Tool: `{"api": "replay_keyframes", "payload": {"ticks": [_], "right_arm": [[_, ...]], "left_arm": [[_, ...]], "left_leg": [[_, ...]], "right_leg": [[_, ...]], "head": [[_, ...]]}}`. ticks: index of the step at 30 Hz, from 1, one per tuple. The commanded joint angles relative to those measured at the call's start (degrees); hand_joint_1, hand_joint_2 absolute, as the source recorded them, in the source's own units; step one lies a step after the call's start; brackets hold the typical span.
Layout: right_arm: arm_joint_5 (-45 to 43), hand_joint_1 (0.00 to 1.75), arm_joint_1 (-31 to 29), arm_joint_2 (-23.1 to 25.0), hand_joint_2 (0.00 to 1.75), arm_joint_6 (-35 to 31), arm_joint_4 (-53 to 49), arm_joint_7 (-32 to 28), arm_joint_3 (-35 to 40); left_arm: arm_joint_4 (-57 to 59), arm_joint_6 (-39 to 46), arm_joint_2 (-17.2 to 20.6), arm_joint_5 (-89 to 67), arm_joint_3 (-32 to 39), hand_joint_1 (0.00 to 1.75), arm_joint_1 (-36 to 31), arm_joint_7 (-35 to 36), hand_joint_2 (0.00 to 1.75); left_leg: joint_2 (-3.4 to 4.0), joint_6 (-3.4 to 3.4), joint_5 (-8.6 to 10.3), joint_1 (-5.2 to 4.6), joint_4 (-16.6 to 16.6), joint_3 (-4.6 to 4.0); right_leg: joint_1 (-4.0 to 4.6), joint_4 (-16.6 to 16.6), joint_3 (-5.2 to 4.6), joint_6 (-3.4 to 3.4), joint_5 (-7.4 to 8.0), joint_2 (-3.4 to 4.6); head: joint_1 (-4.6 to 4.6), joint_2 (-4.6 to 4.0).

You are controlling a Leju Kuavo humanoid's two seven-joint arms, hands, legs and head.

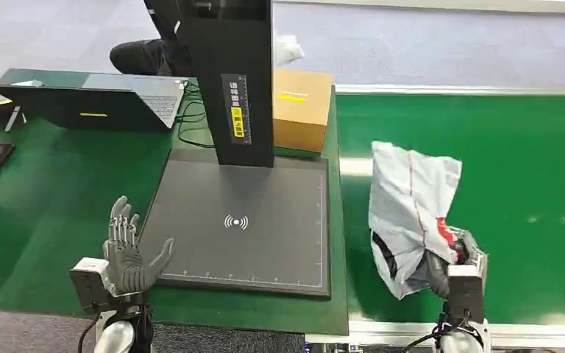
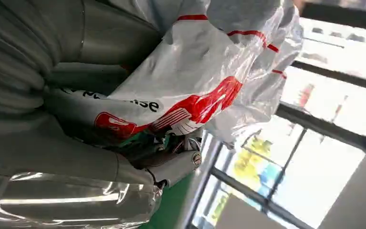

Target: Moved the parcel from conveyor to table for the left to box.

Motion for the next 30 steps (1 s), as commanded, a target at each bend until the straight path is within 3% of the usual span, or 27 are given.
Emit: {"api": "replay_keyframes", "payload": {"ticks": [1, 3, 7, 8, 15, 16, 17, 18, 23, 27, 30], "right_arm": [[-1.48, 1.75, 0.55, 3.25, 1.75, -0.45, -4.94, -1.13, -2.56], [-4.62, 1.75, 0.41, 3.39, 1.75, -2.78, -5.58, -5.18, -2.37], [-6.88, 1.75, 0.82, 3.75, 1.75, -5.02, -9.96, -7.29, -0.61], [-8.63, 1.75, 0.48, 3.65, 1.75, -4.69, -12.2, -10.49, 0.56], [-7.38, 1.75, -0.42, 2.09, 1.75, -4.02, -12.42, -10.0, 3.17], [-7.28, 1.75, -1.55, 1.23, 1.75, -2.37, -11.53, -8.87, 4.37], [-6.98, 1.75, -3.17, -2.4, 1.75, 6.47, -9.27, -5.32, 8.4], [-2.73, 1.75, -5.33, -5.14, 1.75, 10.72, -6.78, -4.88, 11.08], [15.17, 1.75, -15.91, -11.28, 1.75, 16.23, 0.39, -5.3, 20.82], [19.07, 1.75, -23.67, -14.19, 1.75, 21.71, 7.22, -2.62, 30.83], [23.02, 1.75, -29.87, -15.92, 1.75, 22.13, 15.19, -1.22, 38.78]], "left_arm": [[0.24, 0.34, 0.33, 0.31, 0.29, 0.0, -0.74, -0.18, 1.75], [0.44, 0.53, 0.53, 0.84, -0.01, 0.0, -0.92, -0.91, 1.75], [-0.58, 0.88, 0.62, 1.08, 0.03, 0.0, -0.39, -1.16, 1.75], [-1.21, 1.01, 0.51, 1.32, 0.33, 0.0, 0.01, -1.43, 1.75], [-1.81, 1.07, 0.38, 1.4, 0.77, 0.0, 0.31, -1.52, 1.75], [-1.99, 1.07, 0.34, 1.46, 0.98, 0.0, 0.3, -1.58, 1.75], [-2.17, 0.92, 0.33, 1.53, 1.32, 0.0, 0.17, -1.67, 1.75], [-2.05, 0.02, 0.58, 1.53, 1.28, 0.0, -0.26, -1.63, 1.75], [-0.79, -2.03, 0.73, 0.53, 1.59, 0.0, -1.79, -1.24, 1.75], [0.89, -1.98, 1.18, 1.2, 1.5, 0.0, -2.06, -2.49, 1.75], [0.4, -1.88, 1.34, 1.23, 1.56, 0.0, -2.02, -2.88, 1.75]], "left_leg": [[-0.05, -0.13, 0.02, 0.03, -0.04, 0.07], [-0.04, -0.1, 0.02, 0.04, -0.02, 0.04], [0.04, -0.1, 0.0, 0.01, 0.0, 0.01], [0.05, -0.19, -0.01, 0.0, -0.02, 0.05], [0.07, -0.1, -0.01, 0.0, -0.02, 0.02], [0.13, -0.13, -0.01, 0.02, -0.02, 0.03], [0.15, -0.09, 0.0, 0.01, -0.01, -0.01], [0.26, -0.11, -0.01, 0.0, -0.02, 0.02], [0.47, -0.08, 0.05, 0.01, 0.0, -0.09], [0.49, -0.06, 0.18, 0.0, -0.03, -0.09], [0.49, -0.04, 0.2, 0.01, -0.03, -0.05]], "right_leg": [[0.03, 0.0, 0.07, -0.1, -0.02, -0.06], [0.03, -0.01, 0.05, -0.07, -0.01, -0.06], [0.0, 0.03, -0.02, -0.07, 0.0, 0.03], [-0.01, 0.06, -0.01, -0.14, -0.04, 0.03], [0.0, 0.02, 0.01, -0.07, 0.0, 0.05], [0.02, 0.02, 0.0, -0.09, 0.01, 0.11], [0.0, 0.02, -0.04, -0.07, 0.03, 0.13], [0.0, 0.02, -0.04, -0.08, 0.07, 0.25], [0.0, 0.04, -0.19, -0.11, 0.21, 0.42], [0.0, 0.03, -0.21, -0.08, 0.3, 0.43], [0.0, 0.02, -0.14, -0.05, 0.34, 0.45]], "head": [[-0.02, 0.0], [0.02, 0.0], [0.0, 0.0], [0.02, 0.0], [0.02, 0.0], [0.0, 0.0], [0.0, 0.0], [0.04, 0.0], [0.02, 0.0], [0.0, 0.0], [0.02, 0.0]]}}
